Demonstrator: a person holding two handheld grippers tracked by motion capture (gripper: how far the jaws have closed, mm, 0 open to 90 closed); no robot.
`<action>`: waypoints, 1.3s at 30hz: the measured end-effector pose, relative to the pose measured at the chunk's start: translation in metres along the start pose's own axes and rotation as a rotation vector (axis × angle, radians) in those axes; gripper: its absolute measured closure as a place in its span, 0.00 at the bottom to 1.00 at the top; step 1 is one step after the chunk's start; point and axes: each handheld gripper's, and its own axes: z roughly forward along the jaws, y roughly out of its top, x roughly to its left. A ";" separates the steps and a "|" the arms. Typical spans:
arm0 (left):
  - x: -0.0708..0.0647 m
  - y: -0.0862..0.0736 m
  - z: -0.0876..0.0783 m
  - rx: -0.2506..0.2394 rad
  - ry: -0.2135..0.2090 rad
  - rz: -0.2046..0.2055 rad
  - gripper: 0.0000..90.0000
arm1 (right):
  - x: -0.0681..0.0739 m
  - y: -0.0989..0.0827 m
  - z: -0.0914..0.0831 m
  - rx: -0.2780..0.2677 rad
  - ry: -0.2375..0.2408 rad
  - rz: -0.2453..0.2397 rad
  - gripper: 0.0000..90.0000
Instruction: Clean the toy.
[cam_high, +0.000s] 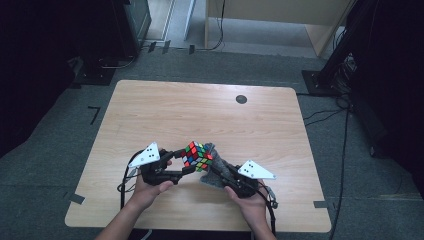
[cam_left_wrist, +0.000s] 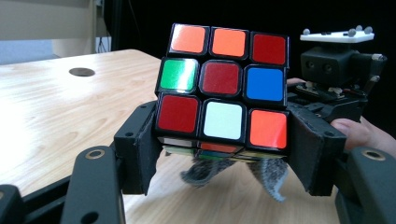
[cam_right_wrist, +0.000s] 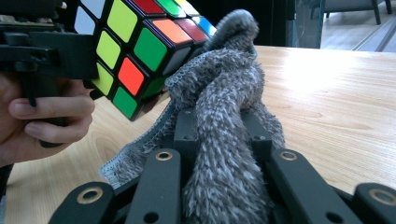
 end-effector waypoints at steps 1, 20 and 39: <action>-0.002 0.000 0.000 0.002 -0.002 0.005 0.38 | 0.002 0.000 0.000 0.002 -0.002 -0.003 0.82; -0.001 -0.005 0.000 0.007 0.010 -0.014 0.38 | 0.001 -0.005 0.003 0.003 0.008 -0.027 0.82; -0.001 0.000 0.005 -0.023 -0.039 -0.037 0.38 | -0.004 0.008 -0.016 -0.083 0.029 -0.059 0.83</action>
